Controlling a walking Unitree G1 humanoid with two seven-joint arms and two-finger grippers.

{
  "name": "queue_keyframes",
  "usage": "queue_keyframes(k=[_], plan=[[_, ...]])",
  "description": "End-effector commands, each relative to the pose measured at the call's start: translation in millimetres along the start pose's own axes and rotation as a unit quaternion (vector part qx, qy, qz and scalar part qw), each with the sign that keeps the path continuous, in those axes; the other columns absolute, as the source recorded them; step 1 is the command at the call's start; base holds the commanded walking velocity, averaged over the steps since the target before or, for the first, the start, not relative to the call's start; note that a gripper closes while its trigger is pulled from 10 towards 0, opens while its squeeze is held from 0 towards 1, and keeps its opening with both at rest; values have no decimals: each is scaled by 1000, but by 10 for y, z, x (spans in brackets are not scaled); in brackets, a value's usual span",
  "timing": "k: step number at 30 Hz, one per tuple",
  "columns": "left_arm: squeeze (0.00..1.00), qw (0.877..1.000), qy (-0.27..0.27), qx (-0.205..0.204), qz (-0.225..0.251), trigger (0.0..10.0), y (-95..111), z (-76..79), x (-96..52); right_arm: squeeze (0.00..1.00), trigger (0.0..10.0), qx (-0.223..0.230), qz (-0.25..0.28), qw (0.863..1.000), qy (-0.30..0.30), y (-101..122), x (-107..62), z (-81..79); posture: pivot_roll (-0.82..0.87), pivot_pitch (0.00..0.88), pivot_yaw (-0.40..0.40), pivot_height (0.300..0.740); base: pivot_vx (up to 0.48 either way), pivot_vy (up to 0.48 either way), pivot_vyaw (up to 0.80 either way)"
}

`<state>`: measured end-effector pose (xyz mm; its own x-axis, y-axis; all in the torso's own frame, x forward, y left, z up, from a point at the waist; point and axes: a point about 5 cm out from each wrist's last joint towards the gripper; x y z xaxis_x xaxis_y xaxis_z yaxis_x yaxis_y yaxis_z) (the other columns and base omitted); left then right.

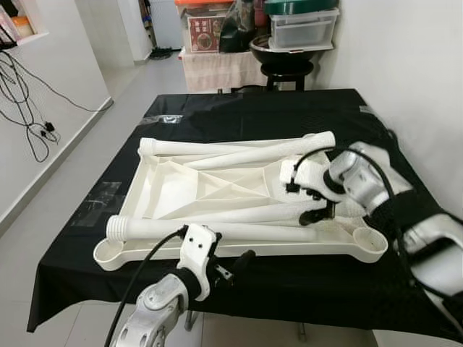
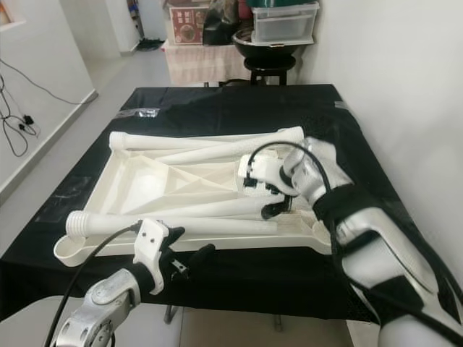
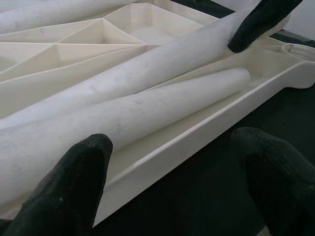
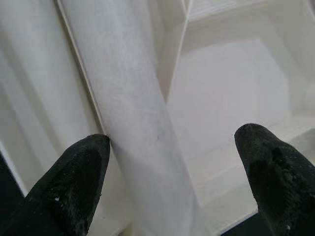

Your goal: Building children table

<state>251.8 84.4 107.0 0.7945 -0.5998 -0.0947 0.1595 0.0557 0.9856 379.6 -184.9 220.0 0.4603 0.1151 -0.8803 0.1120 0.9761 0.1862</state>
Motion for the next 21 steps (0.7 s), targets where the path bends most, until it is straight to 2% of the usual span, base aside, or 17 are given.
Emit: queue_keyframes(k=[1, 4, 12, 14, 17, 18, 19, 20, 21], plan=[[0, 1000, 1, -4, -12, 10000, -42, 2, -21, 0, 10000, -14, -18, 1000, 1, 0, 31, -1, -43, 0, 10, 740, 0, 0, 0], [0, 1000, 3, -6, -10, 10000, -43, 13, -17, 0, 10000, -36, -59, 998, -9, -45, 71, 13, -46, 0, 7, 740, 0, 0, 0], [0, 1000, 4, -8, -9, 10000, -40, 22, -10, 0, 10000, -50, -73, 996, -1, -54, 119, -11, -45, 0, 1, 740, 0, 0, 0], [0, 1000, 5, -11, -8, 10000, -42, 35, 6, 0, 10000, -68, -91, 993, 3, -45, 216, -61, -50, 0, 0, 740, 0, 0, 0], [0, 1000, 5, -12, -8, 10000, -44, 38, 11, 0, 10000, -74, -96, 993, 6, -34, 251, -81, -50, 0, 0, 740, 0, 0, 0], [0, 1000, 5, -13, -8, 10000, -45, 39, 15, 0, 4980, -81, -99, 992, 12, -18, 282, -101, -49, 0, 0, 740, 0, 0, 0], [0, 1000, 5, -14, -8, 10000, -46, 35, 14, 0, 3882, -88, -102, 991, 20, -6, 306, -123, -49, 0, 0, 740, 0, 0, 0], [0, 1000, 6, -14, -8, 10000, -46, 32, 12, 0, 3882, -93, -104, 990, 25, 2, 322, -135, -49, 0, 0, 740, 0, 0, 0], [0, 1000, 6, -14, -8, 10000, -46, 31, 15, 0, 3176, -97, -107, 989, 28, 0, 333, -143, -51, 0, -2, 740, 0, 0, 0]])
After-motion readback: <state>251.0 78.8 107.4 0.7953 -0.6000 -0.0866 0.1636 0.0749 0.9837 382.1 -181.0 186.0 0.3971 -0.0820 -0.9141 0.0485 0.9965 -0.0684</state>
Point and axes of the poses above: a point about 5 cm out from each wrist's last joint towards the gripper, its own x axis pointing out of the wrist towards the gripper, its own y axis along the axis of the wrist's last joint, z = x × y, and after that the axes turned 3 degrees about -x, right-handed
